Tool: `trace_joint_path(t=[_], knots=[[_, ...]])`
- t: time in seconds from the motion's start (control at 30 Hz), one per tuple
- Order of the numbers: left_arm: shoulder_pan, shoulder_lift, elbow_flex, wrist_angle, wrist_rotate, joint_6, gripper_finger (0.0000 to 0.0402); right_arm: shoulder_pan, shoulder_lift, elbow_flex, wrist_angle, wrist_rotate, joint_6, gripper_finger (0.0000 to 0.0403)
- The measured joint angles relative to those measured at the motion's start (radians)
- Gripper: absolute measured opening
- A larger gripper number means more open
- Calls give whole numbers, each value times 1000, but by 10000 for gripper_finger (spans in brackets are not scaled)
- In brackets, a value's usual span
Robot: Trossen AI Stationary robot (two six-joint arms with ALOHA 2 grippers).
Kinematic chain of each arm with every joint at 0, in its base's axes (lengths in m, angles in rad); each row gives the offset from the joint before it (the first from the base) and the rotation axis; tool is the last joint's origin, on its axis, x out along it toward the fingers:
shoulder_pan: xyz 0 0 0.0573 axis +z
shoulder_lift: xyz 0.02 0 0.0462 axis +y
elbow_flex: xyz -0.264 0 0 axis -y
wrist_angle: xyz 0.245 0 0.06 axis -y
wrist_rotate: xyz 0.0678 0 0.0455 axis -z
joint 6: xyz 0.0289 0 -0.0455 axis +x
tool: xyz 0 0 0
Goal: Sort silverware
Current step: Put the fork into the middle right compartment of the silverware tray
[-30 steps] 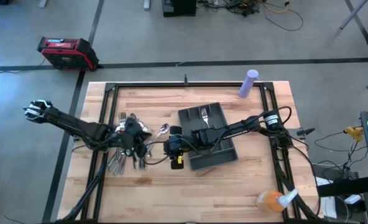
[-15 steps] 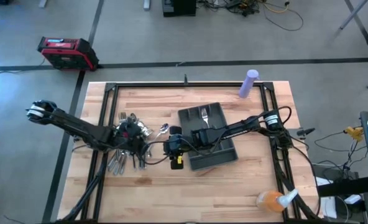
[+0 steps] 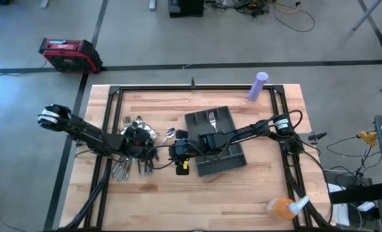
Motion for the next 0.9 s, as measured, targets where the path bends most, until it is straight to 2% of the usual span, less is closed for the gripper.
trace_joint_path(t=[0.07, 0.17, 0.23, 0.3, 0.5, 0.77, 0.9], knots=[[0, 18, 0, 13, -5, 2, 151, 0, 0, 0, 3, 0, 0, 158], [1, 11, 7, 2, 16, 6, 47, 0, 0, 0, 3, 0, 0, 154], [-6, -15, 22, -15, 57, 13, 16, 0, 0, 0, 3, 0, 0, 152], [-12, -50, 42, -49, 87, 51, 13, 0, 0, 0, 3, 0, 0, 152], [-28, -203, 83, -51, 61, 196, 7, -2, 0, 0, 4, 0, -3, 160], [-78, -450, 55, -38, -80, 326, 5, 10, 77, -29, 112, 54, -44, 164], [-124, -554, 7, 100, -137, 445, 4, 16, 134, -52, 258, 51, -69, 159]])
